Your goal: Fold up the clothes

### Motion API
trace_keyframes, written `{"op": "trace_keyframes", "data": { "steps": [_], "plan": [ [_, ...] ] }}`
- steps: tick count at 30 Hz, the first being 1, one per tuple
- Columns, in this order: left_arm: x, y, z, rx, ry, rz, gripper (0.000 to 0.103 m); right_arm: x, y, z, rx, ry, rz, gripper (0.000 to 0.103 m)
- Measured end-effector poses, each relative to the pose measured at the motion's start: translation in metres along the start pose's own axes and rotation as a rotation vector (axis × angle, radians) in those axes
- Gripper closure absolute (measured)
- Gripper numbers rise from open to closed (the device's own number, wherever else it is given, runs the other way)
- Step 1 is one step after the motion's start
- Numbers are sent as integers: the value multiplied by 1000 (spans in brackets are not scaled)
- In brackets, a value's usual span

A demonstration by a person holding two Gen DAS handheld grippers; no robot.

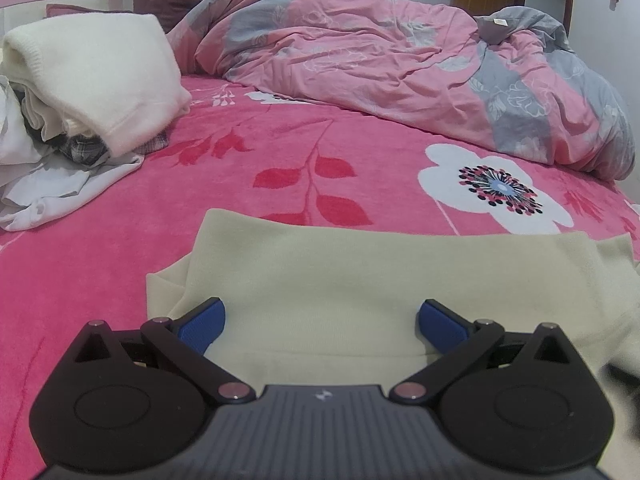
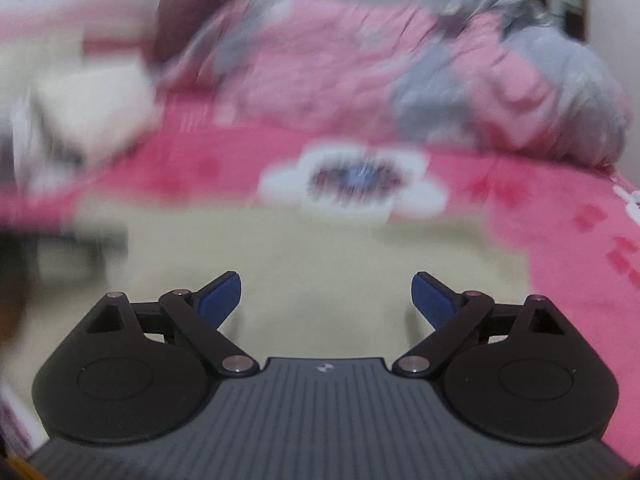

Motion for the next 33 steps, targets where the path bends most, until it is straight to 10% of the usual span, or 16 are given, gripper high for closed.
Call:
{"op": "trace_keyframes", "data": {
  "steps": [13,23,33],
  "plan": [
    [-70,-19,17,73,-135,-45,0,9,6,-21,-18,-50,-21,7],
    [-79,-43,-55,184,4,-17,0,10,5,-21,-18,-51,-22,7],
    [-73,-31,-69,137,-19,-39,0,9,7,-21,-18,-52,-25,7]
  ]
}}
Point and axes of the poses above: each gripper's, at about its wrist camera, not at the fingertips, and x roughly the way its jaws point, y to its left, z to its top, the point moved 6 cm from there along x, roughly the way its jaws point, and after that the axes turned 5 degrees about -x, right-handed, at the moved point
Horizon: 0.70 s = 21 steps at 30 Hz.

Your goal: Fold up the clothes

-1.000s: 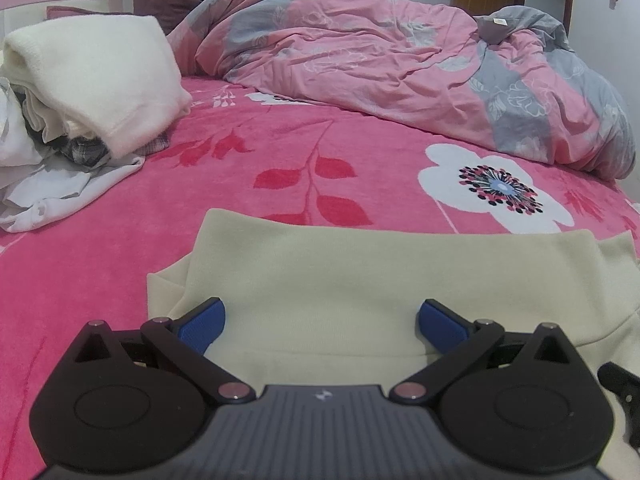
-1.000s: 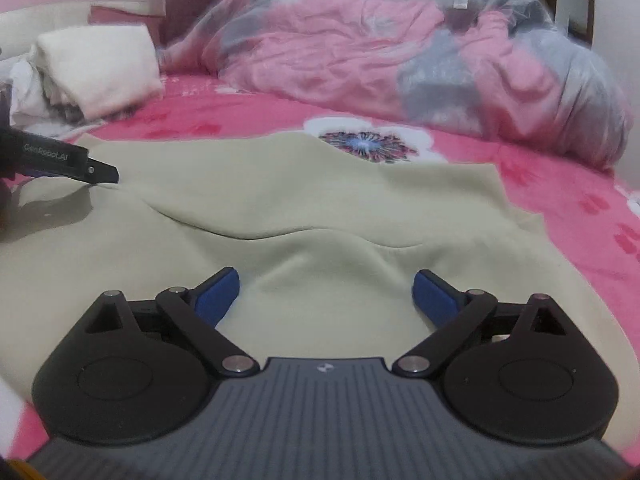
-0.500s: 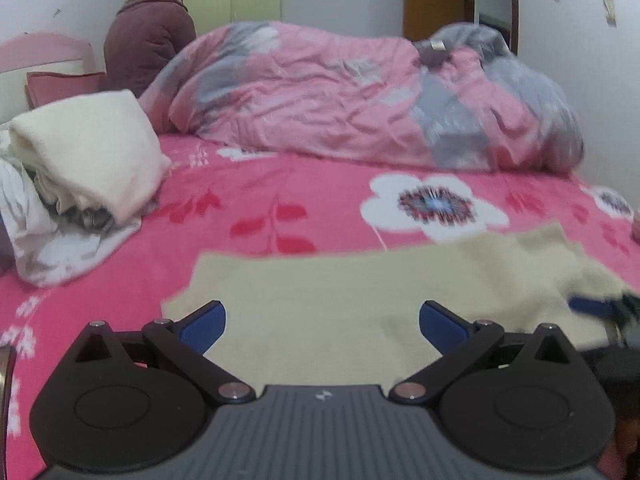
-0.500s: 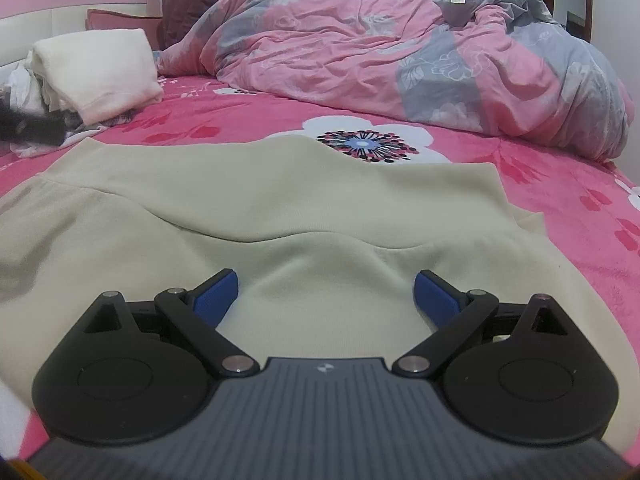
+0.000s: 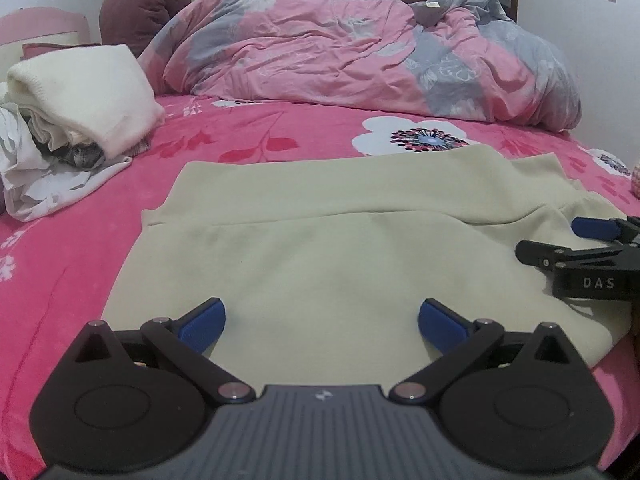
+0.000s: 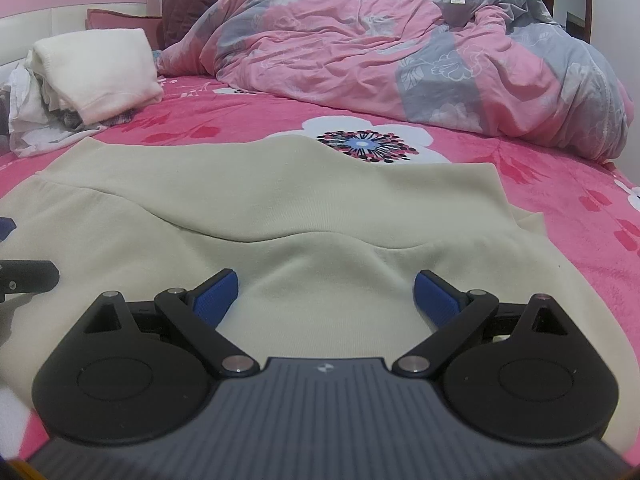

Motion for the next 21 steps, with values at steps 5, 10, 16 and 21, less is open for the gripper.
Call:
{"op": "trace_keyframes", "data": {
  "steps": [5,10,16,21],
  "plan": [
    [0,1,1,-7,7,-7,0,-10,-2,5,14,-9,7,7],
    [-1,0,1,-10,3,-4,0,-49,-2,6,46,-69,14,7],
    [-1,0,1,-11,4,-6,0,-60,7,-28,-29,-63,7,7],
    [-1,0,1,-12,5,-7,0,-61,11,-19,-40,-50,-18,6]
  ]
}}
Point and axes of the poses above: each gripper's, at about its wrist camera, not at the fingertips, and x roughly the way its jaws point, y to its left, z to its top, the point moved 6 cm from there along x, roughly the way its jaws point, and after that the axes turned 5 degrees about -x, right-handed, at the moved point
